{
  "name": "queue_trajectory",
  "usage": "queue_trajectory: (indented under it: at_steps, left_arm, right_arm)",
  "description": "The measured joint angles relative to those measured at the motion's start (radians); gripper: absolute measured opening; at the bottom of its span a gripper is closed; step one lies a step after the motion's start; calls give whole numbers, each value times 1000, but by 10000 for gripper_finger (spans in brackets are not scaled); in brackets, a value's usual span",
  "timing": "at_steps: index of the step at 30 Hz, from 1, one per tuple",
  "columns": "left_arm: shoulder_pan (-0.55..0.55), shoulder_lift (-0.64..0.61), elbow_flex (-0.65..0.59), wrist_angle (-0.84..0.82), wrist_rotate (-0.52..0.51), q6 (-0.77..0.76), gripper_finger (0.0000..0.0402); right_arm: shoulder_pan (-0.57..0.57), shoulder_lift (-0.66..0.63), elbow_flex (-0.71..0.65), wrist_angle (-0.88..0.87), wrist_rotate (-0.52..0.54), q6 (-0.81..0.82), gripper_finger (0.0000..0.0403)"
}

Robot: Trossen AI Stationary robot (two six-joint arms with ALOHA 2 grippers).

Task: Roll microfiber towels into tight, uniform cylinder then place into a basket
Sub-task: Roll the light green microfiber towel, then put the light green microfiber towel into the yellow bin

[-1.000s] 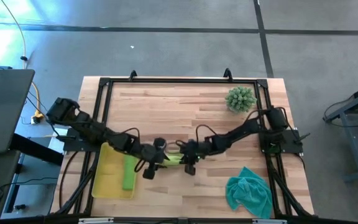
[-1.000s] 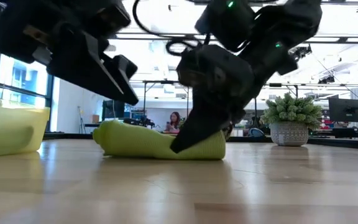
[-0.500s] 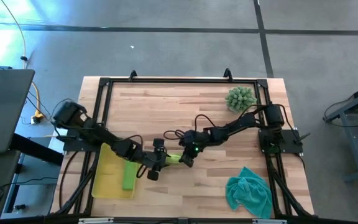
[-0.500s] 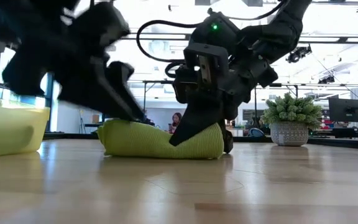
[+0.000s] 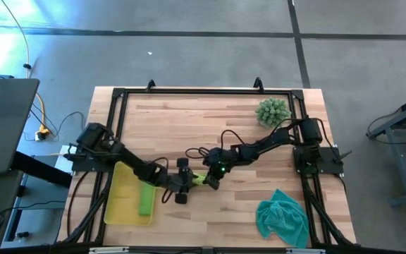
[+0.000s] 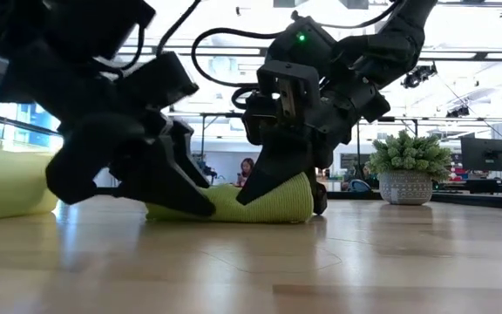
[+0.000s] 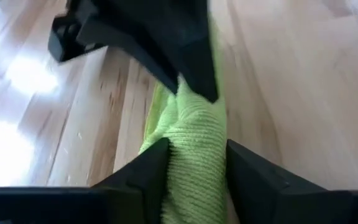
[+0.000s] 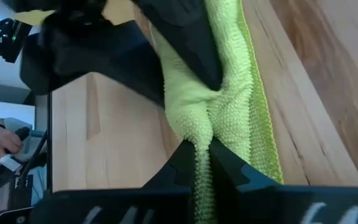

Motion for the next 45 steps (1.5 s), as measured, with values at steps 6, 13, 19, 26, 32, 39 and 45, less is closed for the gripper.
queue_trajectory:
  at_steps: [6, 13, 19, 26, 32, 39, 45]
  left_arm:
    - [30, -3, 3, -56, 49, -123, 59]
    - [42, -5, 4, -82, 131, -236, 14]
    - [40, -45, -1, -97, 122, -269, 12]
    - [51, -220, -4, -229, 24, -334, 10]
    - [42, -434, -4, -474, -164, -460, 9]
    - [-37, -648, -2, -851, -386, -730, 8]
    - [-108, -717, -2, -1220, -383, -1045, 8]
  right_arm:
    - [-1, -15, -1, 1, -11, -77, 66]
    - [-29, -130, -5, -179, -101, -204, 133]
    - [-19, -268, -5, -438, -48, -307, 139]
    - [24, -434, -3, -639, 113, -317, 139]
    - [49, -554, -2, -661, 158, -273, 139]
    - [75, -623, 0, -651, 259, -228, 139]
    - [95, -628, 0, -652, 283, -206, 139]
